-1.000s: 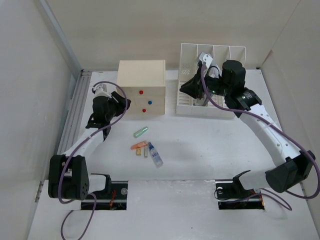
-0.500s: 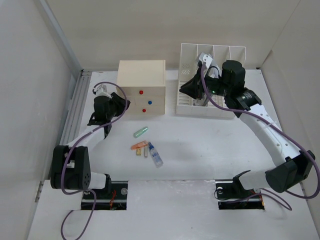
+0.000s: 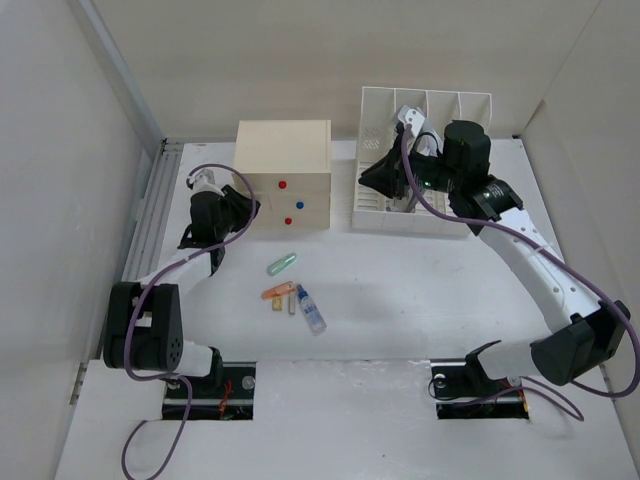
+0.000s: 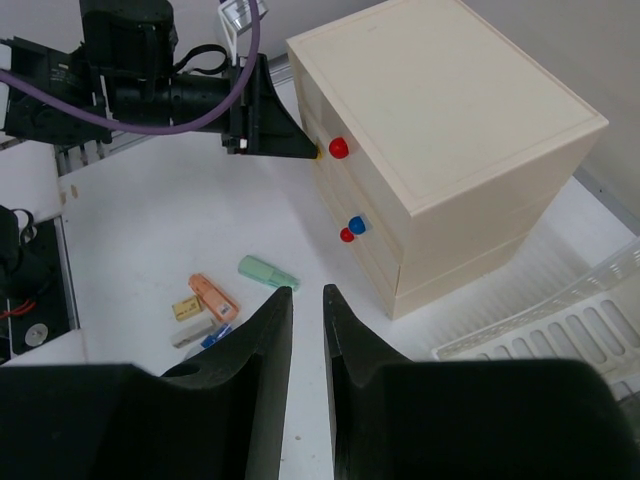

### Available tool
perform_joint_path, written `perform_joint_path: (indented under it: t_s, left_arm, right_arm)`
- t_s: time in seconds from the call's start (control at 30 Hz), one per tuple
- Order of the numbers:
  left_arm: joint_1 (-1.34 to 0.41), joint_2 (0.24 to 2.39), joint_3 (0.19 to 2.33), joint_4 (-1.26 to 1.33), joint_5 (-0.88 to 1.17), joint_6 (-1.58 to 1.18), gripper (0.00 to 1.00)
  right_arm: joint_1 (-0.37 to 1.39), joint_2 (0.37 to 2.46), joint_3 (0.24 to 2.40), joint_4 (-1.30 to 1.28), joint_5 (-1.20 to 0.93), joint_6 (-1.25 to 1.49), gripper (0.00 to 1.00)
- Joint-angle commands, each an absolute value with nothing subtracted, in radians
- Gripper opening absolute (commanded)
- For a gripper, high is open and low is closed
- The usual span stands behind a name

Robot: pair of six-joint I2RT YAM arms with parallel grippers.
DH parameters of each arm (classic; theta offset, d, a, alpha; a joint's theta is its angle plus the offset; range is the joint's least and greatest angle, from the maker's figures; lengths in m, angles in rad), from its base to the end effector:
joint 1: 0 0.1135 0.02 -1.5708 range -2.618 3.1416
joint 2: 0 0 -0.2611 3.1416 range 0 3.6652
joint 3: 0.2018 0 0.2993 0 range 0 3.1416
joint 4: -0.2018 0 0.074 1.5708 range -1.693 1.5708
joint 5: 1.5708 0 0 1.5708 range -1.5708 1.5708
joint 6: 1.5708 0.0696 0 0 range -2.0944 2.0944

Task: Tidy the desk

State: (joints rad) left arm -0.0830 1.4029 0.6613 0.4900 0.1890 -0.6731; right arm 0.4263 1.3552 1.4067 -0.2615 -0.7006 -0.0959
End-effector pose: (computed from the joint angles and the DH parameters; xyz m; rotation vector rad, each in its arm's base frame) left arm 0.3686 -0.0438 0.1817 -0.4124 1.8297 -0.7002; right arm 0.3259 0.1973 0.4170 -0.9442 1.5449 0.8568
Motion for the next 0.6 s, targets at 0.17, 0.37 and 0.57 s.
perform_joint_path:
  t_s: [0.17,0.37,0.57]
  left_arm:
    - [-0.077,1.416,0.666,0.574,0.140,-0.680,0.30]
    - [-0.095,1.425,0.666,0.583,0.120,-0.680,0.27]
    - [-0.132,1.434,0.666,0.583,0.109,-0.690,0.16]
  right_arm:
    - [0.422,1.359,1.396,-0.216,-0.735,-0.084,0.24]
    - [0.422,1.359,1.396,-0.216,-0.735,-0.084,0.24]
    - [0.422,1.359,1.396,-0.216,-0.735,-0.084,0.24]
